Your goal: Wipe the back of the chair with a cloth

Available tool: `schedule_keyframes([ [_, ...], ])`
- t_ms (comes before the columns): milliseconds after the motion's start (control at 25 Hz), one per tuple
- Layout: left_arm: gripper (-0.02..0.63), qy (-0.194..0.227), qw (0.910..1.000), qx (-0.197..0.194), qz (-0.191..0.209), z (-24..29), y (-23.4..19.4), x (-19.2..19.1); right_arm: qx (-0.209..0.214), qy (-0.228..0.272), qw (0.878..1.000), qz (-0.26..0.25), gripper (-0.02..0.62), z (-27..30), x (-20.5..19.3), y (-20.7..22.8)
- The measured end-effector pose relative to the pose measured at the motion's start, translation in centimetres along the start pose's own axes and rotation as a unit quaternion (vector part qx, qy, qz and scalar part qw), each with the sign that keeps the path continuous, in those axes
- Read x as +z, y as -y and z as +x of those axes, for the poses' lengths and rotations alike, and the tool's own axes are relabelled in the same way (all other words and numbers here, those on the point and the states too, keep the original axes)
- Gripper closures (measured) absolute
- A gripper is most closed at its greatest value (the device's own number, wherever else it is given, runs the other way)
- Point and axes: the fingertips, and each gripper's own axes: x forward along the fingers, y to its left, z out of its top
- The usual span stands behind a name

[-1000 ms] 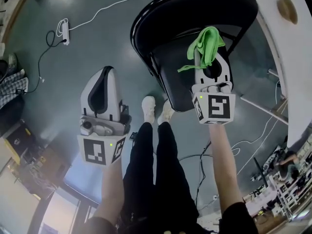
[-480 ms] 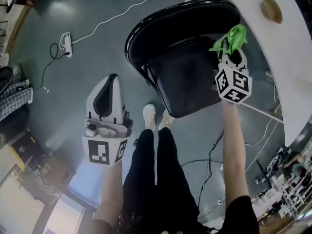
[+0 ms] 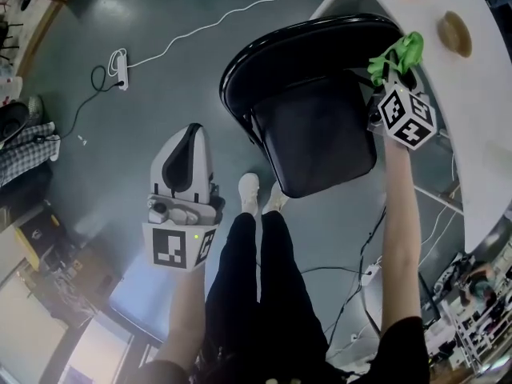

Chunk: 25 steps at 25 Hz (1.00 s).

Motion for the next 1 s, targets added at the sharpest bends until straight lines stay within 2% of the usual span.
schedule_keyframes([
  [200, 0.601, 0.003, 0.9999, 0.013, -0.011, -0.6, -0.7, 0.2, 0.016, -0.018, 0.999, -0.024, 0.549, 0.0, 0.4, -0.4],
  [440, 0.601, 0.001, 0.9998, 0.015, -0.01, -1.1, -0.9, 0.0, 0.045, -0.003, 0.997, -0.06, 0.55, -0.2, 2.3, -3.7],
  [640, 0.601, 0.003, 0.9999, 0.016, -0.005, -1.5, -1.1, 0.2, 0.085, 0.011, 0.992, -0.095, 0.551, -1.1, 3.0, -8.0],
  [1000, 0.601, 0.007, 0.9996, 0.024, -0.01, -2.6, -1.8, 0.5, 0.158, 0.018, 0.98, -0.123, 0.551, -3.3, 2.5, -17.0],
])
